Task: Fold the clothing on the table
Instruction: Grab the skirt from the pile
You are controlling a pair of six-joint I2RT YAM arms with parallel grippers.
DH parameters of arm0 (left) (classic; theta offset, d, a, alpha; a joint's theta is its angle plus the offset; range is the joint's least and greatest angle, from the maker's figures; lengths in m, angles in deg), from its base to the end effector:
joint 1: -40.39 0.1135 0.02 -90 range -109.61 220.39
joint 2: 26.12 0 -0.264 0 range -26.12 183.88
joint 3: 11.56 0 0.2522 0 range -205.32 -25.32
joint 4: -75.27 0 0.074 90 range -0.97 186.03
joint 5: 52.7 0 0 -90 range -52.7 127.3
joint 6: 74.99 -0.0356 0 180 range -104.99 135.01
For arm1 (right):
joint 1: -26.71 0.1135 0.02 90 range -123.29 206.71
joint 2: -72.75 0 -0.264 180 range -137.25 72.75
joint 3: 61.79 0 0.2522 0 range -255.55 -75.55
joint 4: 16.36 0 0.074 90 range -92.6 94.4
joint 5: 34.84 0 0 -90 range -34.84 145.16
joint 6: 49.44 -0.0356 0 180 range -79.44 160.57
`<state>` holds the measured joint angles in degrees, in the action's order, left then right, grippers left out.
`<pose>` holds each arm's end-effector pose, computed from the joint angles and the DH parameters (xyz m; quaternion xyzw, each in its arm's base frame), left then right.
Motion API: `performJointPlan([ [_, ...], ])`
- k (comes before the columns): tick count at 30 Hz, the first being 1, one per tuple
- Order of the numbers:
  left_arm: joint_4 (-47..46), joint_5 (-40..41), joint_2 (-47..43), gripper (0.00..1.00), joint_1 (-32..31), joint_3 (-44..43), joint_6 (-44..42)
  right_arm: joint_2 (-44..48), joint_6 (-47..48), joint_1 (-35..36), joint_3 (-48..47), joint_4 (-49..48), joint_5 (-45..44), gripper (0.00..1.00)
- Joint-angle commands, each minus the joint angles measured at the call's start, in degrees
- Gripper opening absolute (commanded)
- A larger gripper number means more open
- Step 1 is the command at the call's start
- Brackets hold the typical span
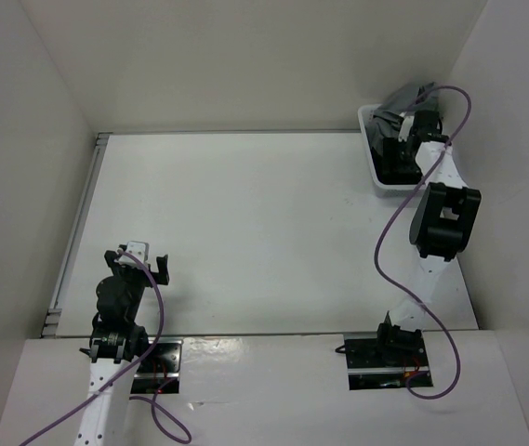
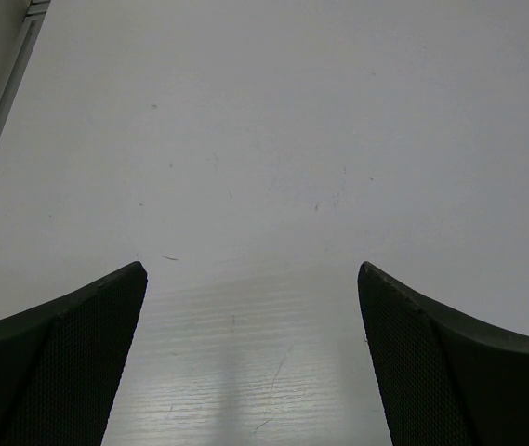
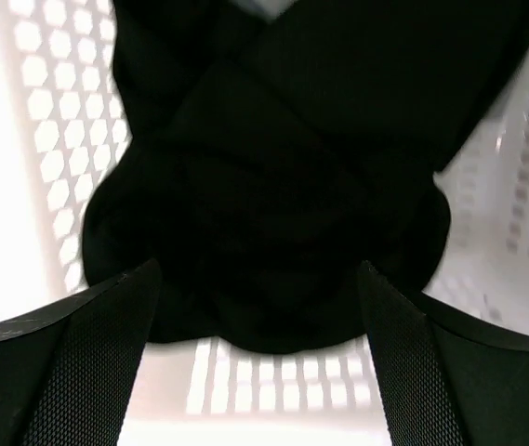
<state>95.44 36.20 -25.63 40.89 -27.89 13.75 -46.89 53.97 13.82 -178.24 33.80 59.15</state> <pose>0.1079 0.0003 0.1763 0.0114 0.7332 0.0034 0.6799 0.4565 -0.1019 0.2411 -0.0153 0.9487 -0.0393 0.3135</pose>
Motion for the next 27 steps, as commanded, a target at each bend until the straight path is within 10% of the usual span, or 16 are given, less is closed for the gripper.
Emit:
performJointPlan([
  [1, -1.41, 0.49, -7.0, 1.0, -0.23, 2.39, 0.55, -3.49, 0.74, 0.4, -4.09, -3.8, 0.85, 0.9],
  [14, -1.41, 0.49, -7.0, 1.0, -0.23, 2.39, 0.55, -13.34, -0.31, 1.46, -5.32, -7.31, -1.44, 0.84],
  [18, -1.41, 0.49, -7.0, 1.0, -0.23, 2.39, 0.55, -13.87, 0.21, 1.46, -4.8, -8.63, -2.06, 0.58],
  [19, -1.41, 0.49, -7.0, 1.0, -0.23, 2.39, 0.55, -13.87, 0.21, 1.46, -4.8, -8.63, -2.66, 0.31],
  [22, -1.41, 0.49, -7.0, 1.0, -0.23, 2.39, 0.55, -12.65, 0.21, 1.46, -3.66, -9.16, -3.19, 0.0],
  [27, -1.41, 0.49, -7.0, 1.0, -0.23, 2.39, 0.55, -0.71, 0.74, 1.46, -2.25, -6.88, -1.18, 0.0],
])
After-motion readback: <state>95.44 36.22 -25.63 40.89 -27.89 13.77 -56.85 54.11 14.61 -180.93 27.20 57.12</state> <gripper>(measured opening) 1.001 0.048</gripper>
